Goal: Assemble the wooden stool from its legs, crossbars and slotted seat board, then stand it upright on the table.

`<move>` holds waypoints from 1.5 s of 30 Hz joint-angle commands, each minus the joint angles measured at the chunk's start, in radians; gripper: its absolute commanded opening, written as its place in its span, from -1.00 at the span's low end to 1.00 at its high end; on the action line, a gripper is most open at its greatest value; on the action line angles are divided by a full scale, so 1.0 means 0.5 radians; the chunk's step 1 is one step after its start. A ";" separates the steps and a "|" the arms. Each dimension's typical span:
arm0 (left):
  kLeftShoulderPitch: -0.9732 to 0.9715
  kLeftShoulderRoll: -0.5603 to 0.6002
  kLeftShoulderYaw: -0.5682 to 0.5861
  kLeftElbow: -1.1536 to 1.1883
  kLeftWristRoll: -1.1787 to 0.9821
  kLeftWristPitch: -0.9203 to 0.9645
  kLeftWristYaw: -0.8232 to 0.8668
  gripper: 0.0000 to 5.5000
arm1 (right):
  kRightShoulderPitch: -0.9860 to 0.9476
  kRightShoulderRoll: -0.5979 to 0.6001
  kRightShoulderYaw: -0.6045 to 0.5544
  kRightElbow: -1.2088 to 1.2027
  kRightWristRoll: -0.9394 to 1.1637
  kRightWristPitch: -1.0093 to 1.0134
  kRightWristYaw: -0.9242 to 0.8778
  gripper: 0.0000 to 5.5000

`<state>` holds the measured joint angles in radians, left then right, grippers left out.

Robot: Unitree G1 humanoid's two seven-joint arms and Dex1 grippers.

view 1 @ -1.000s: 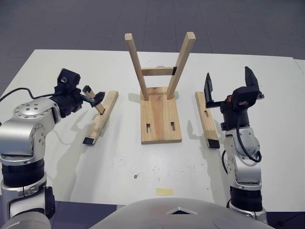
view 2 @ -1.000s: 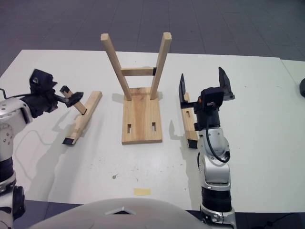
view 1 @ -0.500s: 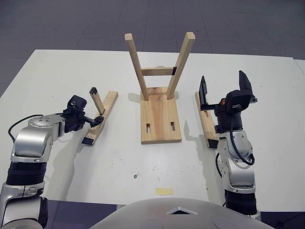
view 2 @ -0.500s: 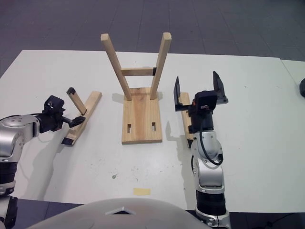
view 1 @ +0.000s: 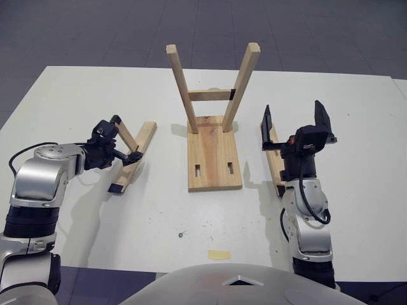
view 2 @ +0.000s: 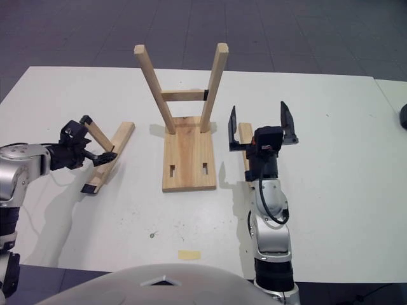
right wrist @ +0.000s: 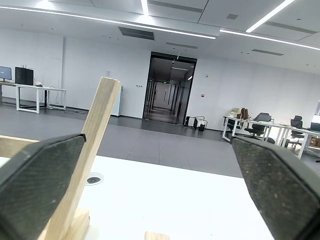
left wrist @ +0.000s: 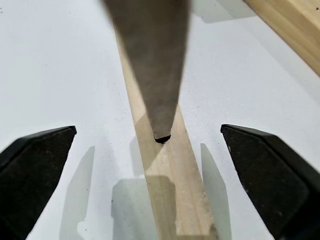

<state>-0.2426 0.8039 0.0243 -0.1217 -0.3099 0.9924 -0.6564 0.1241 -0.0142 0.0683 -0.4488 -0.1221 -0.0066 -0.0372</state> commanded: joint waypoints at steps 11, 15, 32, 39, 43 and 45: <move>0.169 0.096 -0.250 0.059 0.135 -0.140 -0.130 0.38 | 0.022 0.023 -0.012 0.014 -0.011 -0.011 -0.046 0.96; 0.174 0.137 -0.295 0.098 0.162 -0.183 -0.179 0.11 | 0.028 0.046 -0.011 0.007 -0.020 -0.011 -0.070 0.96; -0.246 -0.178 -0.011 0.168 0.155 -0.513 0.125 -0.25 | -0.127 0.038 -0.191 -0.084 0.286 0.215 -0.005 0.96; -0.829 -0.449 0.158 0.068 0.282 -1.038 0.567 -0.25 | -0.567 -0.075 -0.502 -0.308 1.052 0.625 0.137 0.96; -0.919 -0.451 0.072 -0.051 0.406 -1.413 0.557 -0.25 | -0.754 -0.091 -0.612 -0.396 1.654 0.850 0.136 0.96; -0.901 -0.456 -0.003 -0.130 0.407 -1.527 0.450 -0.25 | -0.830 -0.074 -0.659 -0.416 2.021 0.917 0.092 0.96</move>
<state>-0.6873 0.5724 0.0678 -0.1359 -0.1169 0.2981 -0.3763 -0.2385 -0.0548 -0.2321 -0.6301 0.7108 0.4072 0.0305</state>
